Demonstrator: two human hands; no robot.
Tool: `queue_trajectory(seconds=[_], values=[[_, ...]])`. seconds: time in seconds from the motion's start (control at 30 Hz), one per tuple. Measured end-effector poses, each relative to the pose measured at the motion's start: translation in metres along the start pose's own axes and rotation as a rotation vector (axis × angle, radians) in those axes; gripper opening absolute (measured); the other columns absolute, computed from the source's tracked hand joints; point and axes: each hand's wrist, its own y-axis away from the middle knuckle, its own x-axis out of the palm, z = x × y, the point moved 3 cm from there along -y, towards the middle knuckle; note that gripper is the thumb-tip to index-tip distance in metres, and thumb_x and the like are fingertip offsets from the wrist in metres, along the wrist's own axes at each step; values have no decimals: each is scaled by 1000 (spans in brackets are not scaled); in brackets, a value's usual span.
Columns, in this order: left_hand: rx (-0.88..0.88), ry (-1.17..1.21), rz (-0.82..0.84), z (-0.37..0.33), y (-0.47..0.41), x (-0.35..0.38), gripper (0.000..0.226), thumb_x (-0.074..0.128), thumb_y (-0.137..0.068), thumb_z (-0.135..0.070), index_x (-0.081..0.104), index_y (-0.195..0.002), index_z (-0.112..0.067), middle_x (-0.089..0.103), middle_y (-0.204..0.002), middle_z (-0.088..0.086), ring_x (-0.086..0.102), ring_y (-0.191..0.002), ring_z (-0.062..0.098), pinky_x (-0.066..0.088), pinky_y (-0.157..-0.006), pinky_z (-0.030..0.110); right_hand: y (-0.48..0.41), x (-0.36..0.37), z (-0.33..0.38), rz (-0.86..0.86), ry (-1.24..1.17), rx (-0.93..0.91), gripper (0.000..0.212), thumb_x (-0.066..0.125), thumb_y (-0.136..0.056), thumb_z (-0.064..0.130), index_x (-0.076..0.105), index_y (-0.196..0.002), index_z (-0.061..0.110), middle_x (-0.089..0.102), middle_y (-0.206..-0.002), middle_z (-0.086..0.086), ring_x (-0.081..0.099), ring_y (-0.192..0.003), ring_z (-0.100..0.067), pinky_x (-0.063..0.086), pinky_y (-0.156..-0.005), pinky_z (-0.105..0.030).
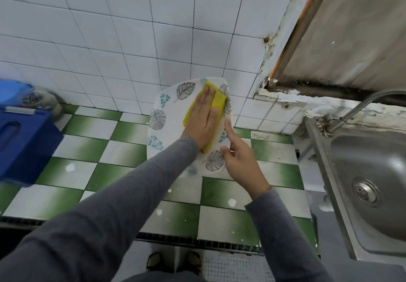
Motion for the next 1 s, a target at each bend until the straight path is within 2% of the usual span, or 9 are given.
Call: queue_trajectory(seconds=[0.1,0.23,0.33,0.43,0.5,0.6,0.7,0.87,1.0], values=[[-169,-7,-122,15,-15,-24,63,21,-103,-43,10,-159,-17,0,-167,2,-3,-154,15,4,-125,43,3,10,7,3,-24,-12,80,50,-99,2,22,-141,64,64,-116,-28,61,-104,-38,51,-99,-43],[0,2,-41,1,9,-17,60,26,-104,-40,16,-158,-16,8,-167,2,5,-153,14,6,-125,40,1,19,14,6,43,-16,75,51,-99,1,18,-151,43,45,-66,-8,40,-57,-2,38,-60,-9],[98,-25,45,13,12,-23,64,23,-102,-47,19,-158,-16,10,-167,1,5,-154,16,7,-125,41,6,25,17,8,61,9,73,51,-99,1,23,-155,38,51,-70,-6,47,-64,-12,41,-62,-10],[-63,-74,-55,37,-6,-47,71,16,-97,-54,13,-159,-18,1,-167,1,-3,-154,21,1,-125,39,12,31,19,11,-15,24,73,51,-99,2,27,-152,46,64,-117,-29,59,-108,-43,51,-99,-39],[-151,-67,-112,38,-4,-53,68,18,-100,-51,11,-159,-18,-1,-167,1,-5,-154,20,0,-125,40,15,38,24,31,-37,23,72,50,-99,1,28,-152,44,57,-130,-31,53,-118,-45,48,-100,-52],[26,-40,-28,15,16,-42,60,27,-104,-40,16,-158,-16,6,-167,1,3,-154,15,5,-125,37,14,46,21,-3,-13,24,70,51,-98,-2,29,-155,32,67,-98,-24,67,-91,-19,56,-87,-31],[130,-76,93,27,18,-45,63,27,-102,-46,20,-158,-17,12,-166,2,8,-153,14,5,-125,33,15,49,17,-43,-105,84,68,50,-98,-5,34,-151,34,47,-67,7,46,-60,-2,45,-67,-12],[-176,-258,30,86,17,-76,59,28,-106,-39,13,-158,-16,5,-167,3,4,-154,19,0,-124,32,22,46,9,-151,-341,206,69,50,-96,-2,49,-132,57,63,-129,-22,60,-114,-46,43,-103,-64],[-265,-179,62,88,46,-61,58,27,-107,-34,10,-158,-12,5,-166,4,5,-154,19,0,-124,30,19,36,10,-214,-362,187,71,47,-97,-8,49,-137,50,59,-139,-3,58,-124,-26,36,-114,-53]])
